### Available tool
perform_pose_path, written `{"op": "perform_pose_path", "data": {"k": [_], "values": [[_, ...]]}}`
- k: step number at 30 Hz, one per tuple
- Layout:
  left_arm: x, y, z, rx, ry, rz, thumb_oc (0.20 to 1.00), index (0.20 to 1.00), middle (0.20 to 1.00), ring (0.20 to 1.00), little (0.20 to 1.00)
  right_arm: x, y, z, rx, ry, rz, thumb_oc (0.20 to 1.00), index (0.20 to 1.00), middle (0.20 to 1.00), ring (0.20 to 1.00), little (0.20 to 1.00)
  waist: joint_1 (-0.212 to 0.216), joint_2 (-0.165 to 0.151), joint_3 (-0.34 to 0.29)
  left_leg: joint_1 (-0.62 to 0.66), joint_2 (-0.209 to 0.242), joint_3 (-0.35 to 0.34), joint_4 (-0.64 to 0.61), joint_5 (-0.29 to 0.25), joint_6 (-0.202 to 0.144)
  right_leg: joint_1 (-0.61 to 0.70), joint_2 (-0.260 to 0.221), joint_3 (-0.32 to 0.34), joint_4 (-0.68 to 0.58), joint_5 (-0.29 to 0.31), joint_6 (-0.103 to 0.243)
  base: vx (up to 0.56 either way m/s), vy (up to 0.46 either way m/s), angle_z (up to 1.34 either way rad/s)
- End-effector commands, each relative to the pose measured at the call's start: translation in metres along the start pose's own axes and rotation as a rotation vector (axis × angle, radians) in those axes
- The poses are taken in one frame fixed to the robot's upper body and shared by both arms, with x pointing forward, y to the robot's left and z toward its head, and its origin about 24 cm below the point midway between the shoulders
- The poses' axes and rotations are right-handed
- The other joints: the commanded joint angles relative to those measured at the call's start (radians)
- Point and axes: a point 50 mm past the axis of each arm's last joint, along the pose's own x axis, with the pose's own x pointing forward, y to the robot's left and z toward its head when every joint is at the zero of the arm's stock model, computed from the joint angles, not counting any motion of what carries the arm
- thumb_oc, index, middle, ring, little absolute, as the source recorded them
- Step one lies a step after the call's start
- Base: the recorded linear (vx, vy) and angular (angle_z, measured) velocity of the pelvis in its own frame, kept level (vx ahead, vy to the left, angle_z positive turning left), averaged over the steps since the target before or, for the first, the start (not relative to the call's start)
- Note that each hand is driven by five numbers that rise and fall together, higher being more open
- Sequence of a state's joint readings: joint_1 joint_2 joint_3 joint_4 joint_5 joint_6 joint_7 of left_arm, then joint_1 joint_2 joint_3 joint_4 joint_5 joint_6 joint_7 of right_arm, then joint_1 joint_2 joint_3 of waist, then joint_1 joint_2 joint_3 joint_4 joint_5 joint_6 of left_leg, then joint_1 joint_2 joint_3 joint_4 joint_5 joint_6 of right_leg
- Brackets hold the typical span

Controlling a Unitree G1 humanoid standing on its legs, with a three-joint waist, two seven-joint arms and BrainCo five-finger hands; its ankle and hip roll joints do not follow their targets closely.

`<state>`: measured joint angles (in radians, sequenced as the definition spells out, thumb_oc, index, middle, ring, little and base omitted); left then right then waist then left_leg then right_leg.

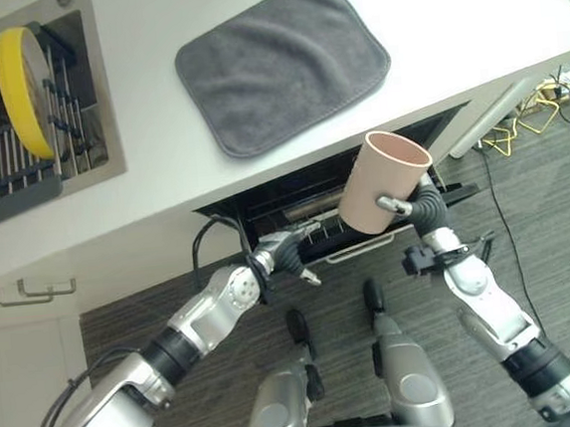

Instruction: Place the dishes in the dishwasher.

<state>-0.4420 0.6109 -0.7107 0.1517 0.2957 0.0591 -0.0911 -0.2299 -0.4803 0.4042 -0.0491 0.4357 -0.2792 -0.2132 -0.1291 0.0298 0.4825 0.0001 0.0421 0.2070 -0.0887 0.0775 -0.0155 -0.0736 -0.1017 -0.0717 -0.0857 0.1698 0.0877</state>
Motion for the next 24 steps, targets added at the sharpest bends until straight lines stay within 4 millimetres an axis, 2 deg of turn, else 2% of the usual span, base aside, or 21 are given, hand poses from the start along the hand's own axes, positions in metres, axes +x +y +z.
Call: {"op": "perform_pose_path", "data": {"k": [1,7,12,16,22,23,24], "values": [[0.002,-0.004,-0.003,0.031,0.016,0.009,1.000,1.000,1.000,1.000,1.000,0.004,0.005,0.023,0.046,-0.135,0.041,0.200,0.200,0.200,0.200,0.200,0.011,-0.008,-0.084,-0.056,0.031,-0.011,0.068,-0.023,-0.013,-0.030,-0.033,-0.061,0.135,-0.116,0.016,0.00,0.000,0.00],[0.002,-0.009,-0.015,0.022,0.109,0.020,1.000,1.000,1.000,1.000,1.000,0.004,0.005,0.023,0.051,-0.131,0.041,0.200,0.200,0.200,0.200,0.200,0.014,-0.010,-0.081,-0.064,0.033,-0.015,0.078,-0.024,-0.012,-0.035,-0.028,-0.063,0.147,-0.124,0.012,0.01,-0.002,0.00],[0.015,-0.012,-0.032,0.024,0.247,0.117,1.000,1.000,1.000,1.000,1.000,0.014,0.017,0.027,0.075,-0.149,0.059,0.200,0.200,0.200,0.200,0.200,0.011,-0.031,-0.058,-0.088,0.036,-0.008,0.092,-0.024,-0.013,-0.061,-0.023,-0.047,0.152,-0.116,0.012,-0.04,-0.016,-0.02],[0.018,-0.013,-0.044,0.071,0.355,0.145,1.000,1.000,1.000,1.000,1.000,0.016,0.021,0.026,0.087,-0.151,0.072,0.200,0.200,0.200,0.200,0.200,0.006,-0.038,-0.054,-0.092,0.036,-0.003,0.099,-0.024,-0.015,-0.064,-0.022,-0.040,0.152,-0.113,0.013,0.00,0.000,-0.02],[0.024,-0.019,-0.045,0.098,0.378,0.148,1.000,1.000,1.000,1.000,1.000,0.020,0.028,0.026,0.097,-0.148,0.093,0.200,0.200,0.200,0.200,0.200,-0.002,-0.042,-0.051,-0.094,0.034,0.000,0.101,-0.024,-0.016,-0.069,-0.020,-0.031,0.154,-0.112,0.012,-0.01,0.003,-0.02],[0.025,-0.019,-0.044,0.103,0.366,0.145,0.624,0.624,0.624,0.624,0.624,0.020,0.028,0.026,0.097,-0.147,0.096,0.200,0.200,0.200,0.200,0.200,-0.003,-0.042,-0.050,-0.095,0.033,-0.002,0.102,-0.024,-0.016,-0.070,-0.020,-0.028,0.155,-0.112,0.012,0.00,0.000,0.00],[0.027,-0.018,-0.042,0.111,0.346,0.145,0.200,0.200,0.200,0.200,0.200,0.021,0.028,0.026,0.097,-0.145,0.098,0.200,0.200,0.200,0.200,0.200,-0.006,-0.041,-0.050,-0.093,0.033,-0.001,0.102,-0.025,-0.016,-0.070,-0.019,-0.027,0.156,-0.113,0.011,0.00,0.000,0.00]]}}
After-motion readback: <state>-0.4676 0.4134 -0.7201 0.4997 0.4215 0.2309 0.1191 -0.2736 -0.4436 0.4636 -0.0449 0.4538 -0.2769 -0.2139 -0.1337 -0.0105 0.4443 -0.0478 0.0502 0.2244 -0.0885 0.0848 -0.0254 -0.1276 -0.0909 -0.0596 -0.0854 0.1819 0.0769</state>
